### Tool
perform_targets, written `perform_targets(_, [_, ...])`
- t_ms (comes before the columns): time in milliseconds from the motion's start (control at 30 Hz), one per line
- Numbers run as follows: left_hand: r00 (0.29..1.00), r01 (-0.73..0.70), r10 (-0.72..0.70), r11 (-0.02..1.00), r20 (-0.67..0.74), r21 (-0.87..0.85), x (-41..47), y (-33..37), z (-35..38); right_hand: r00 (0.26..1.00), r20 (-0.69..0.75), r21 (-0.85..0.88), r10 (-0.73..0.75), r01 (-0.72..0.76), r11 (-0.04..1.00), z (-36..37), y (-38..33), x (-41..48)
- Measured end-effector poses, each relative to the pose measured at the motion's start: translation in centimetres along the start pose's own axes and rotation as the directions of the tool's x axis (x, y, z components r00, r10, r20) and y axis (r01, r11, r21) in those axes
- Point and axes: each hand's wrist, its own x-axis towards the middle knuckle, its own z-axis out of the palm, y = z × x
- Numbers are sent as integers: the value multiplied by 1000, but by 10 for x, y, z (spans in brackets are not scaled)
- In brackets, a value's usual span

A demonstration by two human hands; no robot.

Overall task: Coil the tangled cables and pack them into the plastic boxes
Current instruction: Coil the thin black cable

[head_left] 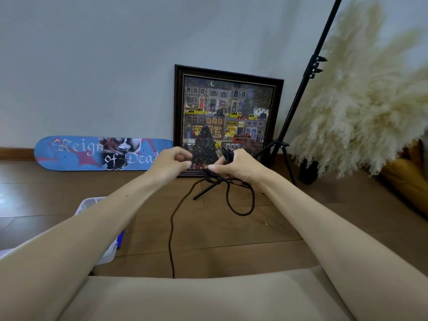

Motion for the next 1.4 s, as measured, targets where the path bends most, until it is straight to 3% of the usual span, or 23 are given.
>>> perform_targets(67, [1000, 9, -8, 997, 2, -82, -3, 12, 5, 998, -54, 29, 20, -18, 999, 1, 1, 1])
perform_targets(167, [944, 291, -236, 925, 230, -245, -19, 29, 17, 982, -191, 48, -6, 15, 999, 6, 1, 2])
perform_targets(267, [892, 422, -280, 795, 355, -436, -27, 32, 28, 959, -279, -52, -49, 36, 998, 9, -2, 6])
perform_targets(333, [919, 389, -274, 752, 285, -532, -26, 32, 32, 945, -322, -107, -65, 31, 994, 12, -4, 7])
perform_targets(433, [967, 254, -216, 830, 134, -497, -24, 29, 34, 939, -338, -102, -61, 28, 994, 16, -7, 8])
perform_targets(567, [993, 116, -117, 814, 36, -568, -23, 30, 25, 908, -419, -24, -14, 4, 1000, 10, -6, 11])
perform_targets(700, [993, 109, -78, 890, 89, -443, -16, 22, 17, 906, -422, 57, 47, -25, 998, 1, 2, 12])
perform_targets(767, [984, 111, -68, 957, 164, -268, -15, 21, 12, 915, -402, 18, 39, -35, 999, 0, 2, 12])
perform_targets(833, [983, 12, -2, 999, 181, -52, -13, 22, 8, 923, -383, -35, 23, -40, 999, 2, -1, 12])
perform_targets(1000, [989, -138, 145, 951, -5, 277, -11, 16, 12, 927, -364, 48, 90, -78, 996, 3, 4, 13])
perform_targets(1100, [977, -188, 197, 976, -76, 115, -16, 23, 13, 933, -345, 50, 104, -93, 994, 6, 4, 11])
perform_targets(1167, [987, -154, 156, 987, 39, -47, -19, 28, 15, 938, -337, 58, 80, -64, 996, 10, -1, 8])
perform_targets(1233, [989, -8, 46, 965, 139, -263, -21, 29, 18, 942, -332, 46, 41, -28, 999, 14, -6, 5])
perform_targets(1333, [958, 244, -81, 737, 276, -630, -23, 28, 16, 942, -334, 106, 40, -5, 994, 14, -13, 0])
perform_targets(1400, [941, 301, -73, 626, 331, -719, -24, 29, 13, 936, -341, 221, 91, -14, 975, 12, -15, -1])
